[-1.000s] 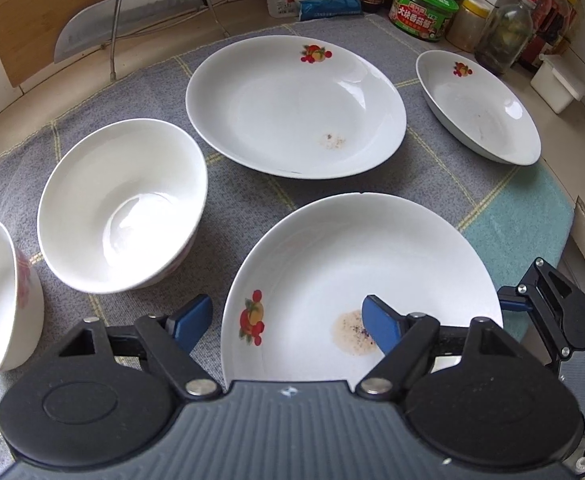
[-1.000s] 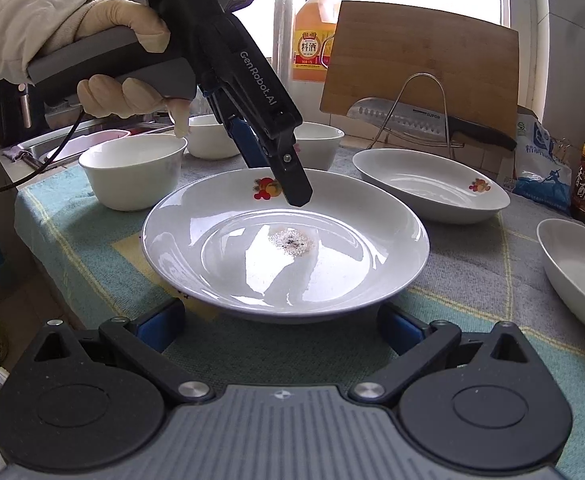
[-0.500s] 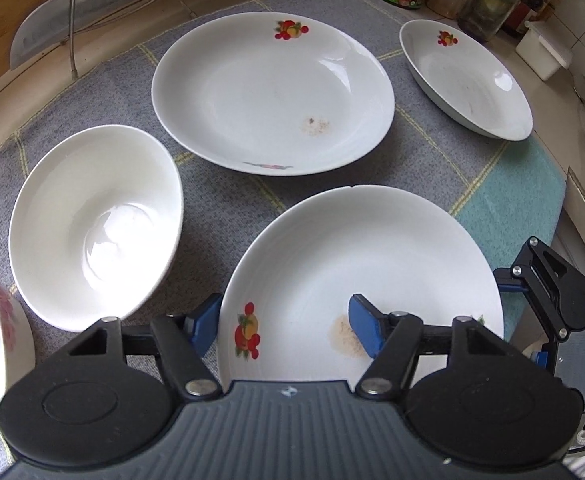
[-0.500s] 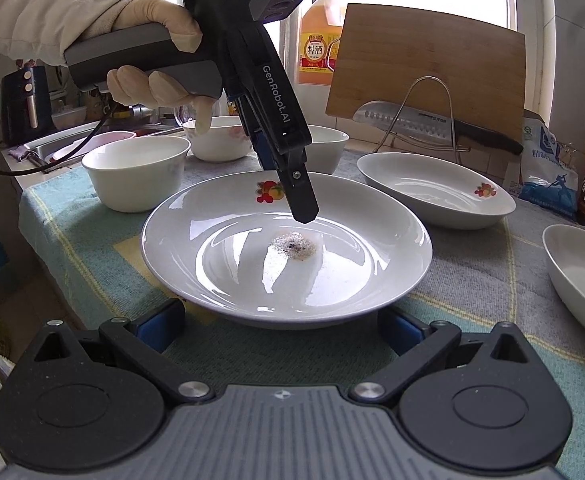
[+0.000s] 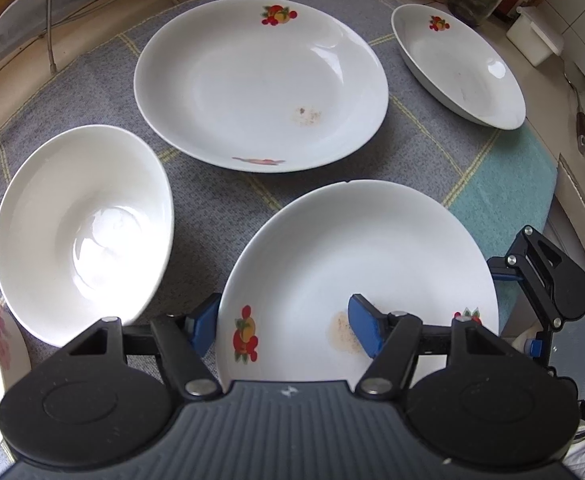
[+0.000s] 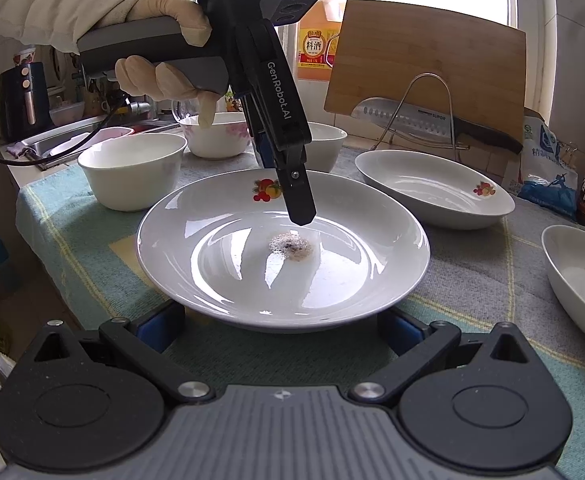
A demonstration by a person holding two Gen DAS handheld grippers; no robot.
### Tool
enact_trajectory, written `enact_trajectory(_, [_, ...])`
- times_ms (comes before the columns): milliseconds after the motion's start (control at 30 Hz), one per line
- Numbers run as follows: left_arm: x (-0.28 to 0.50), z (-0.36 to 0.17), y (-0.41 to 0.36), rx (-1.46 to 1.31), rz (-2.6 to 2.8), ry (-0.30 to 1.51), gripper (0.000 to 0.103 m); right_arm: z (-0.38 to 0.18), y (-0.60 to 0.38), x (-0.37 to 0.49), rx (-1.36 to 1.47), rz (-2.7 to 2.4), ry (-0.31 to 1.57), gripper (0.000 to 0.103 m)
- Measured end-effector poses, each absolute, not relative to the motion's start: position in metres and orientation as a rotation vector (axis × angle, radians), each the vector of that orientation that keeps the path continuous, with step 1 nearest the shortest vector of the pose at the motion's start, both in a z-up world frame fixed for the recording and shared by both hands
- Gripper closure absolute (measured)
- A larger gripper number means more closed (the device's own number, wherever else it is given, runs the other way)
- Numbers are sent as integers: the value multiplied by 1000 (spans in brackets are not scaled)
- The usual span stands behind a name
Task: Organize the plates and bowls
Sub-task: 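Carry the stained plate with the left tool toward another fruit-print plate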
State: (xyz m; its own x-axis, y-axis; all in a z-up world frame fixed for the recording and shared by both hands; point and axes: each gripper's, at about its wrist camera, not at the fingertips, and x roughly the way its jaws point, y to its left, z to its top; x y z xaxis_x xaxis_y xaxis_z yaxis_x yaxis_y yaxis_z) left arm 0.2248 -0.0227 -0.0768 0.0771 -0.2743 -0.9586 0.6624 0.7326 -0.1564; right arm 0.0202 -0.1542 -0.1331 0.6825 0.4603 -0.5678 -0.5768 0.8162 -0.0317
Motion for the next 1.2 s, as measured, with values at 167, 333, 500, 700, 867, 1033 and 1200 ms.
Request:
enact_trajectory(167, [229,-76,-21,333,-733,1335,40,-133,-153,21,-221,585,586,0])
enact_trajectory(333, [232,-74,-17,302,-758,1354,40,-130,-154,23,-232,591,608,0])
enact_trajectory(500, [232,-72,-15,273,-781,1369,40,-128,-156,24,-239,601,629,0])
enact_trajectory(700, [232,-70,-15,267,-791,1375,40,-126,-156,25,-246,605,649,0])
enact_trajectory(867, [231,-68,-18,270,-793,1368,40,-123,-156,27,-246,606,660,0])
enact_trajectory(1033, [231,-63,-21,266,-794,1356,40,-116,-158,28,-249,608,656,0])
enact_trajectory(1200, [231,-55,-25,261,-797,1340,40,-111,-162,29,-261,606,655,0])
